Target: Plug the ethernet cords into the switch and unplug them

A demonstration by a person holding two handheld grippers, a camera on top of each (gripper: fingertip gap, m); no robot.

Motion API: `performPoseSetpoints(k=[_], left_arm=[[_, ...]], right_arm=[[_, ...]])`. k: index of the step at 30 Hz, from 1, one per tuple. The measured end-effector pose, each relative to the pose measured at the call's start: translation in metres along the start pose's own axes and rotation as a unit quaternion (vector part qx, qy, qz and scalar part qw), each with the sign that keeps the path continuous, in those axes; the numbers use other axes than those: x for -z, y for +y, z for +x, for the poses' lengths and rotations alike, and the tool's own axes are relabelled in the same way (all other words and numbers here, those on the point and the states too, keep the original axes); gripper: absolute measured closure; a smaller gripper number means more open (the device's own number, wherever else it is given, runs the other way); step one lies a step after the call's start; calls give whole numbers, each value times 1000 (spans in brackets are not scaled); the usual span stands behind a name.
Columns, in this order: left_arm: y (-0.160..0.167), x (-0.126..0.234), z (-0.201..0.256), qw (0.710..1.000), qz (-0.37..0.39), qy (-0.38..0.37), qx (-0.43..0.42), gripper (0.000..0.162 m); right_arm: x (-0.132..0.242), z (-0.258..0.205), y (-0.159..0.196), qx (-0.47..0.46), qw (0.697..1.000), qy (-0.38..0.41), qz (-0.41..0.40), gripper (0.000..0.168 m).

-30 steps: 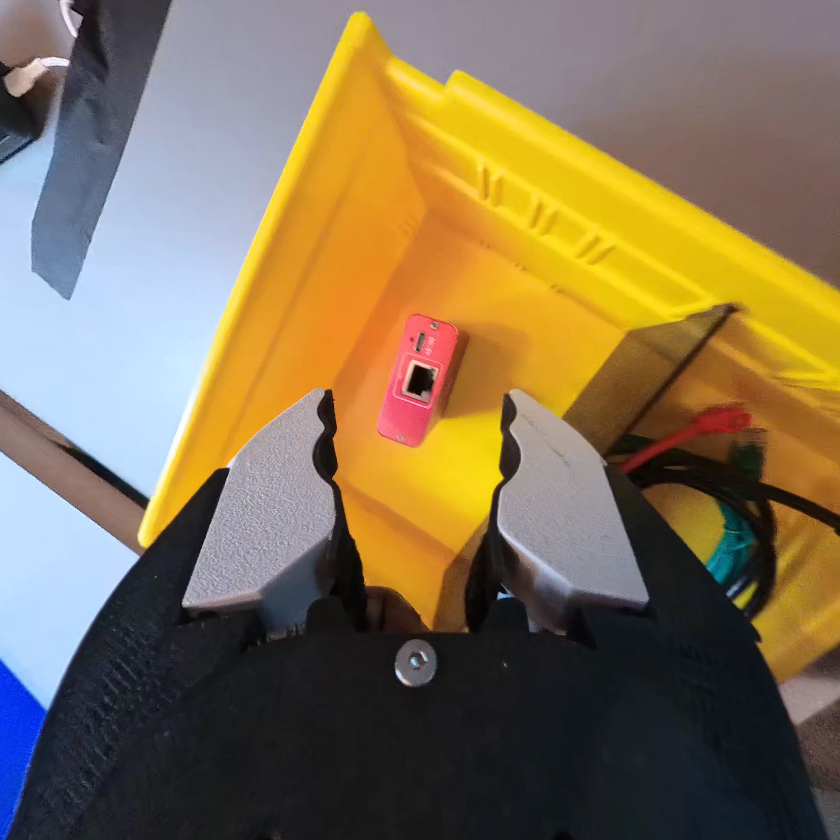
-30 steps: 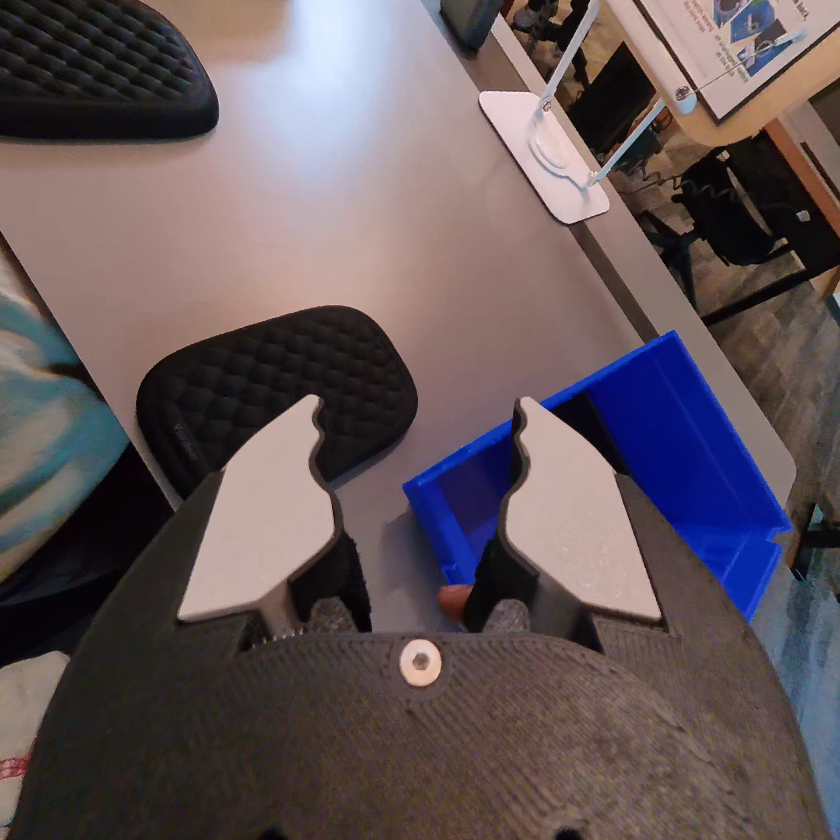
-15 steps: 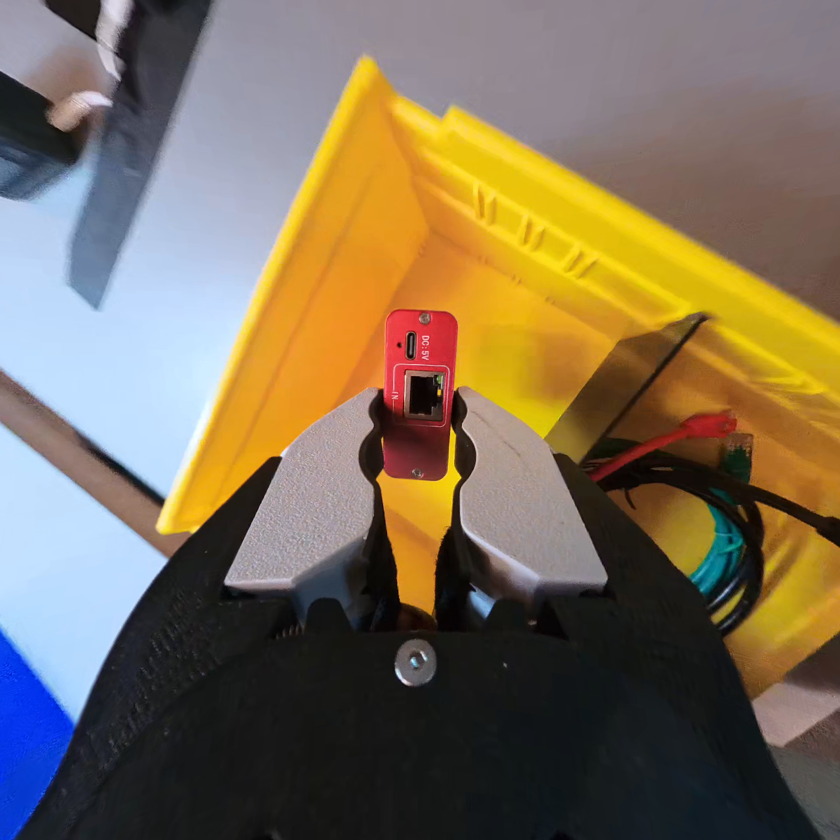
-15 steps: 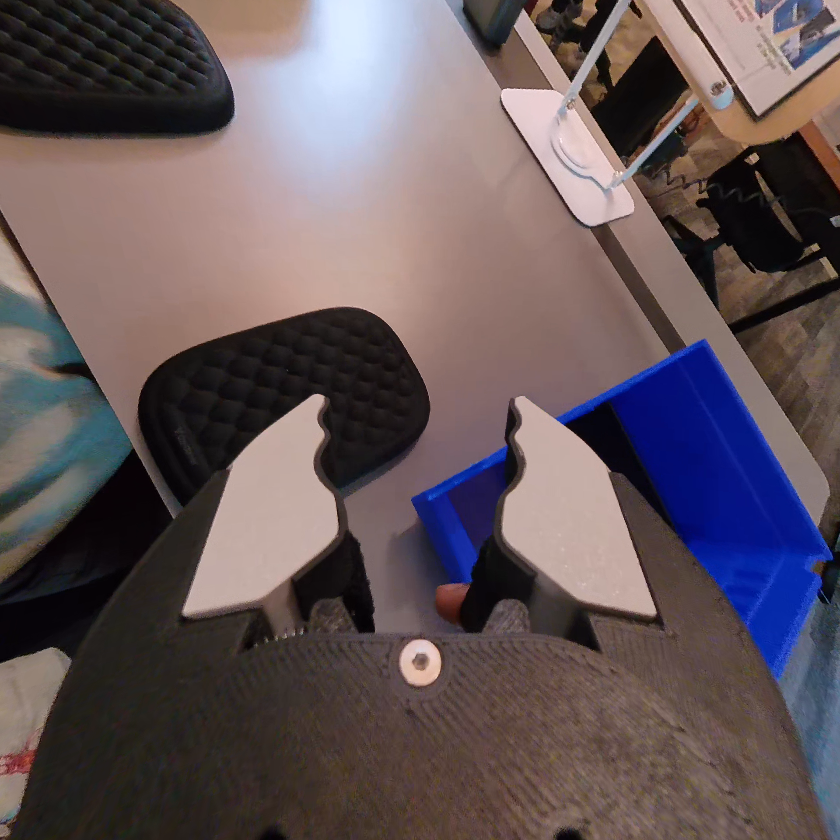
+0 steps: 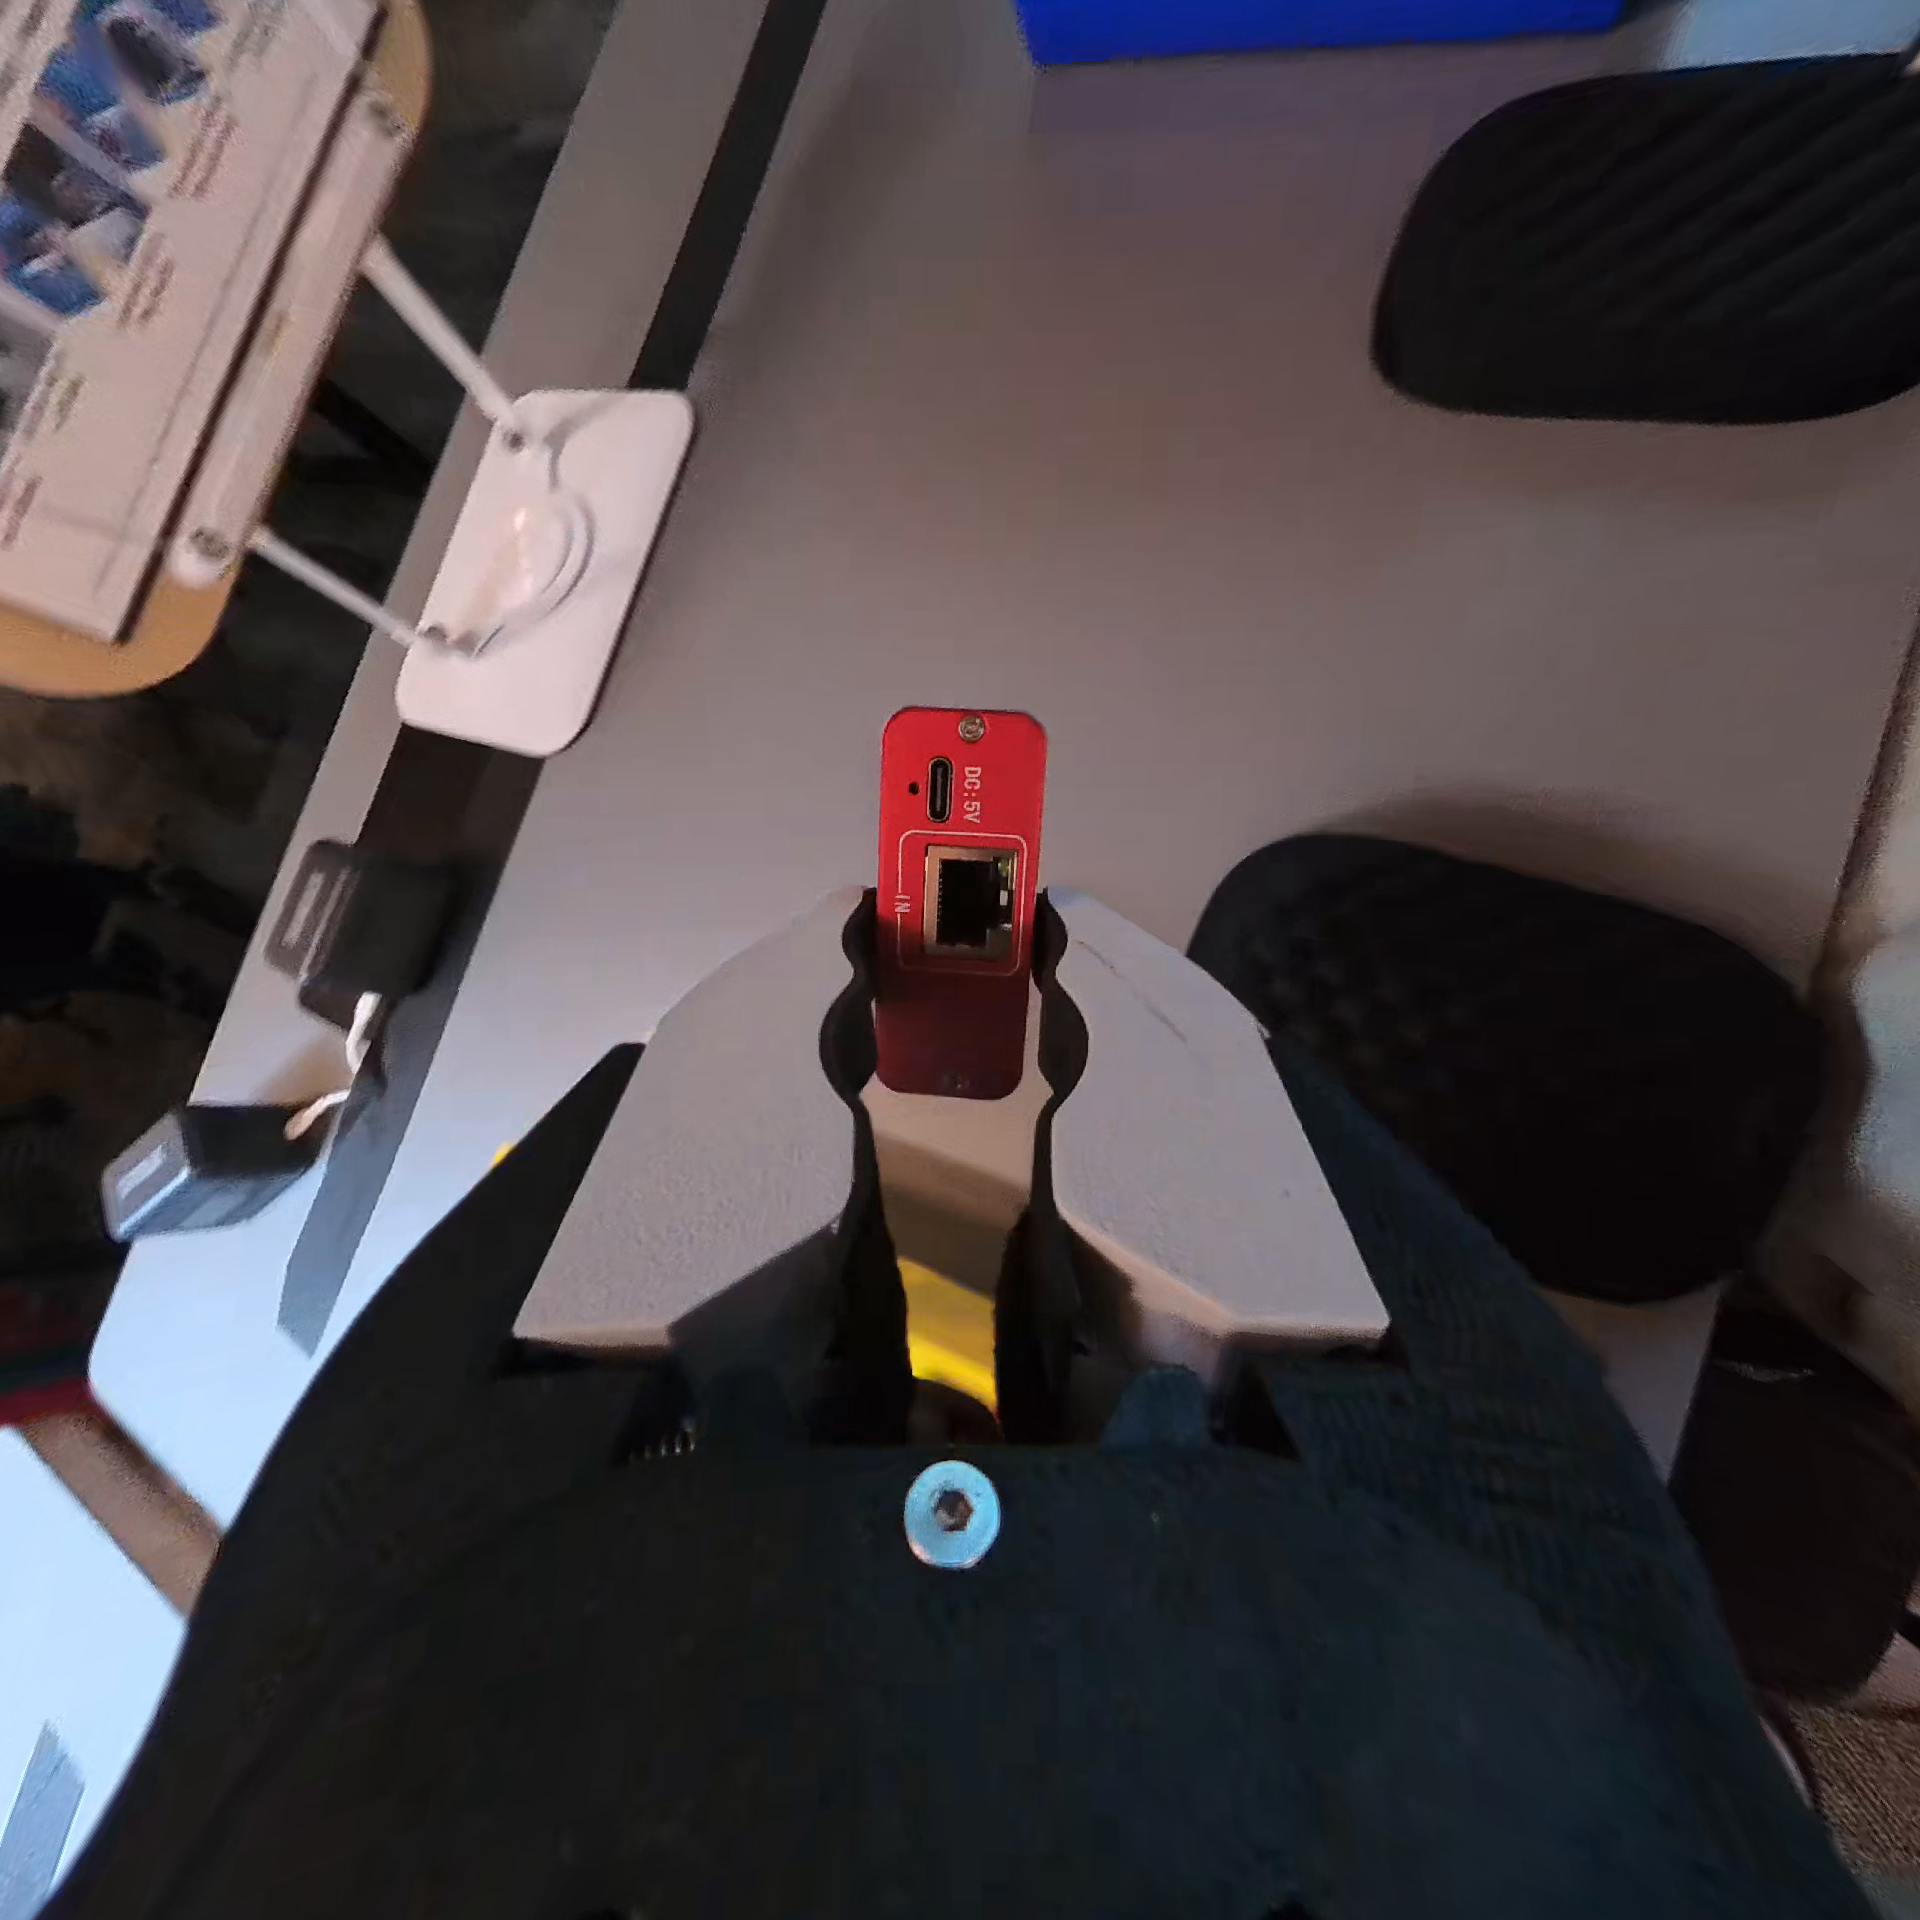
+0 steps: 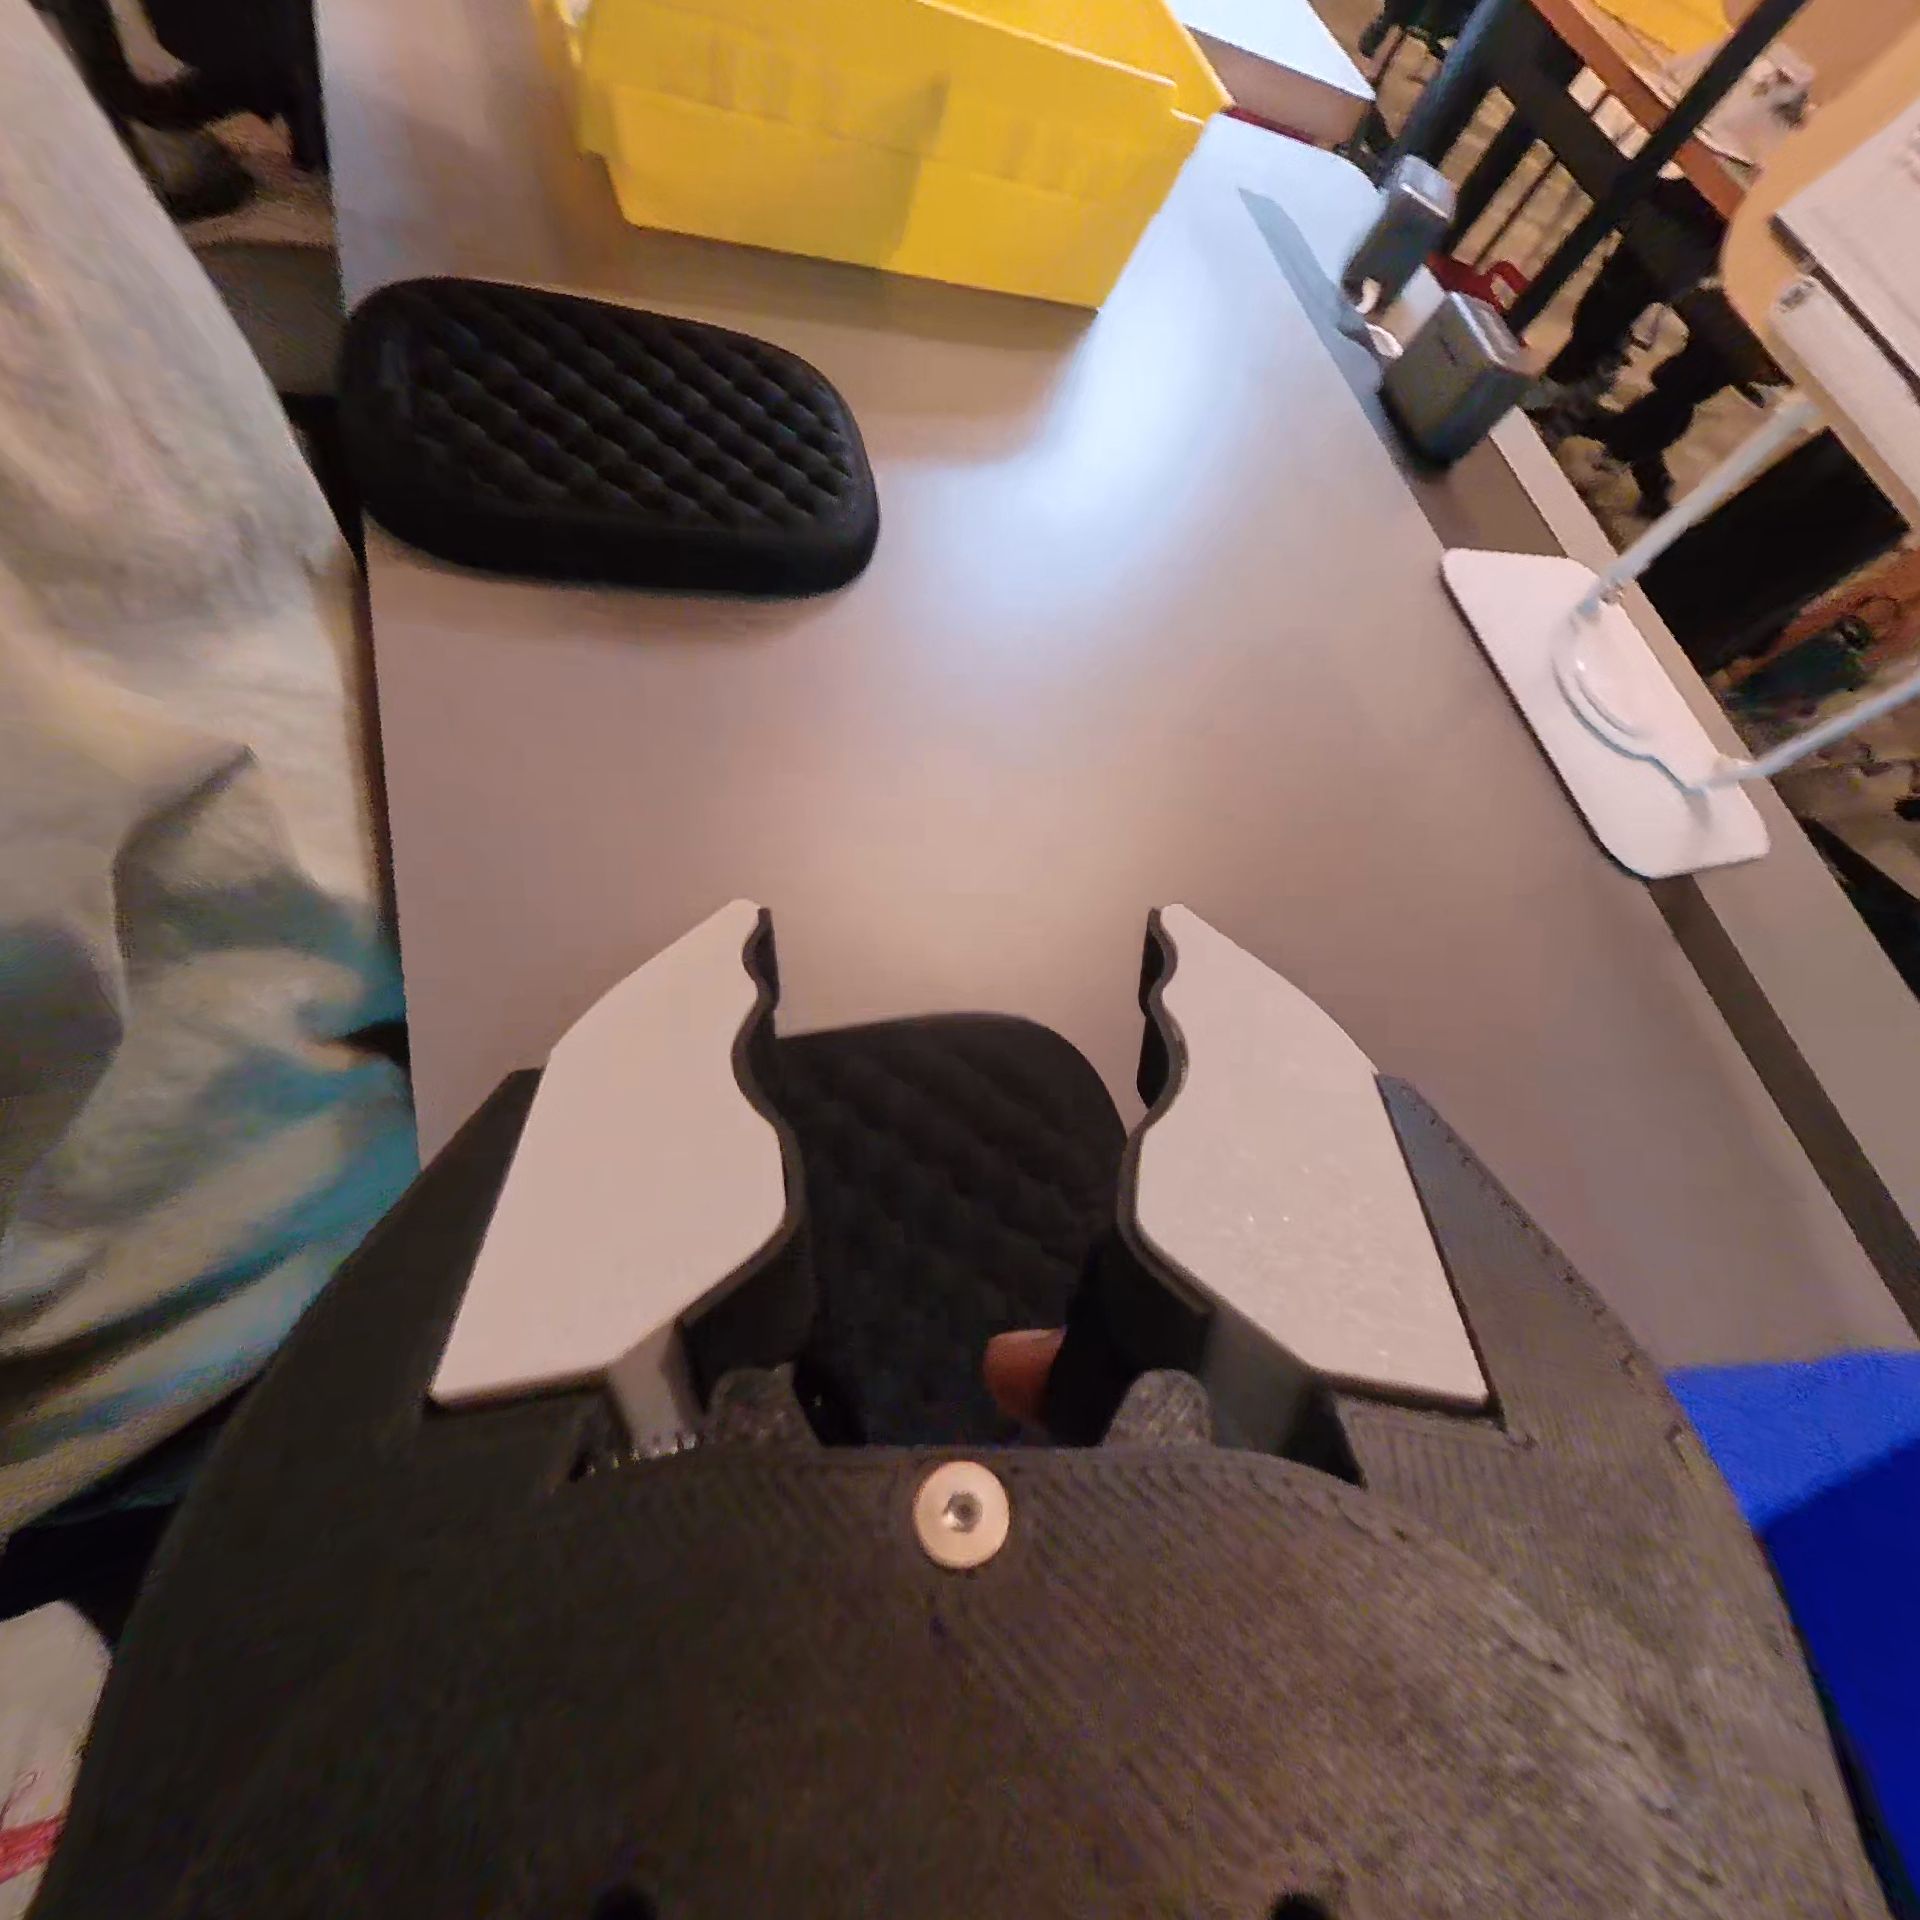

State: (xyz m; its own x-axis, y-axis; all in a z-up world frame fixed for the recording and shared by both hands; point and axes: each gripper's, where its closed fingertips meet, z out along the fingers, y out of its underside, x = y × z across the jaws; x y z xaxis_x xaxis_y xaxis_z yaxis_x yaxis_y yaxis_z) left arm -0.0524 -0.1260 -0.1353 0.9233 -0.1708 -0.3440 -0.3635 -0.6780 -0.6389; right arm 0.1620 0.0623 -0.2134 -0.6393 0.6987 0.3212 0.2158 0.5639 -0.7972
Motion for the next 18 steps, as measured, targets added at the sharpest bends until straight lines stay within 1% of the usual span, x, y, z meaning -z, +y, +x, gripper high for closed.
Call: performPoseSetpoints(k=[4,8,12,18], left_arm=[[-25,-36,64,998,15,56,-31,135],[-36,-67,116,992,17,113,-58,135],[-40,-81,142,986,16,147,-74,135],[-44,-89,155,982,20,167,-92,135]], right_arm=[[-26,-13,-16,11,999,-31,35,102],[-52,-23,-40,14,995,-50,83,106],[-74,-38,-59,8,989,-81,120,113],[-94,-50,-76,-2,984,-100,150,125]])
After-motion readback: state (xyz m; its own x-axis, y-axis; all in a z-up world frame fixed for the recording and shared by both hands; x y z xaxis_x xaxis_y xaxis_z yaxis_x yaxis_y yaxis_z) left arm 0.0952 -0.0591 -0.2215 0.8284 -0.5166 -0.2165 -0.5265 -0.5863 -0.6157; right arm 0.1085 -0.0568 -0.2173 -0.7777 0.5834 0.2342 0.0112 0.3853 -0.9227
